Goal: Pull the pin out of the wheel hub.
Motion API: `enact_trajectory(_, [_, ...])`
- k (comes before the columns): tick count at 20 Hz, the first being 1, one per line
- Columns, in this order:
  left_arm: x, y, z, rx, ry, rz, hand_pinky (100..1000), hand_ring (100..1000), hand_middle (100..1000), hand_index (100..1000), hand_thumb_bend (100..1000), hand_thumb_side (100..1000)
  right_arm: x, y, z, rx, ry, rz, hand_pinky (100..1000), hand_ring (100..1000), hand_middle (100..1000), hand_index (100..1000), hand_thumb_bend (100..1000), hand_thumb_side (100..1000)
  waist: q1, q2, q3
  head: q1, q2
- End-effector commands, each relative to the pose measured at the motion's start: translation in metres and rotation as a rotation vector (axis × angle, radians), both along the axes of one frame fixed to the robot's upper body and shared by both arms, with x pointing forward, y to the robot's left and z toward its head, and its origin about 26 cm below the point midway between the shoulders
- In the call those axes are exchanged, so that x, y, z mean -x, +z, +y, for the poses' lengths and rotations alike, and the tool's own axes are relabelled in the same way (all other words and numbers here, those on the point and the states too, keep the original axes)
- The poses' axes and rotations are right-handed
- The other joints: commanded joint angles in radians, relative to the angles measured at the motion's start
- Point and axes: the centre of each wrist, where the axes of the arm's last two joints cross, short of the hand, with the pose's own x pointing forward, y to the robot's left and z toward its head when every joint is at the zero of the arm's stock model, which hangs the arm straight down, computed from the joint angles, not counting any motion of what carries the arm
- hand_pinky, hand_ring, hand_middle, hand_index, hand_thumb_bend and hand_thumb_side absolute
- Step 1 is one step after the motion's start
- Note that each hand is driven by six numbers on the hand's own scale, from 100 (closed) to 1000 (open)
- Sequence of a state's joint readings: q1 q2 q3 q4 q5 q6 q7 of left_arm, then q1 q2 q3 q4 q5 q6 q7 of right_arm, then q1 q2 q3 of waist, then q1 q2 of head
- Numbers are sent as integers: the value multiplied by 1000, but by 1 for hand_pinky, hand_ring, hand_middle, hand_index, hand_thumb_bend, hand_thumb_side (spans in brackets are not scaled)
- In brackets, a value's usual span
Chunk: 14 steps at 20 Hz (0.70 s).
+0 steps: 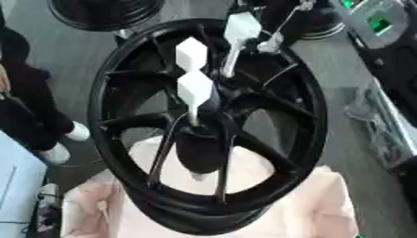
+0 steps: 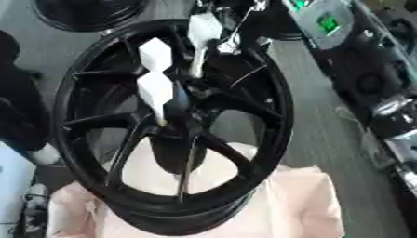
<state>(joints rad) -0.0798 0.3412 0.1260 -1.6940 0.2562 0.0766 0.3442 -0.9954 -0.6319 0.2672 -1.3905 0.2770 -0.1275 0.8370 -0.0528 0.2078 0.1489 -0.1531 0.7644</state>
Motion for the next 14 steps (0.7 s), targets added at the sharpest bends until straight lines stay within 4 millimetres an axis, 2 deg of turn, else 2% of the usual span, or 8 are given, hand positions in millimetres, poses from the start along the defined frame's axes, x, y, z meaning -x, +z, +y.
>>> enact_trajectory(1, [0, 6, 4, -13, 10, -18, 548, 746, 613, 675, 190, 826, 15, 33, -20, -67, -39, -70, 666, 516, 274, 436, 100, 100, 6, -27, -5, 7, 6])
enact_trajectory(5, [2, 6, 6, -14, 19, -16, 547, 745, 613, 675, 191, 826, 30, 45, -47, -132, -95, -91, 666, 514, 275, 440, 100, 100, 7, -33, -21, 18, 6])
enact_trajectory(9, [2, 7, 8, -14, 32, -21, 547, 745, 613, 675, 193, 824, 56, 57, -100, -214, -235, -139, 667, 511, 274, 442, 100, 100, 4, -34, -47, 46, 6])
enact_trajectory(11, [3, 7, 9, -14, 40, -25, 547, 745, 613, 675, 193, 824, 73, 58, -130, -261, -322, -163, 666, 508, 271, 441, 100, 100, 5, -33, -61, 64, 6])
enact_trajectory(14, [3, 9, 10, -11, 52, -33, 548, 746, 613, 675, 193, 824, 98, 52, -164, -334, -436, -203, 664, 503, 268, 440, 100, 100, 8, -28, -83, 90, 6])
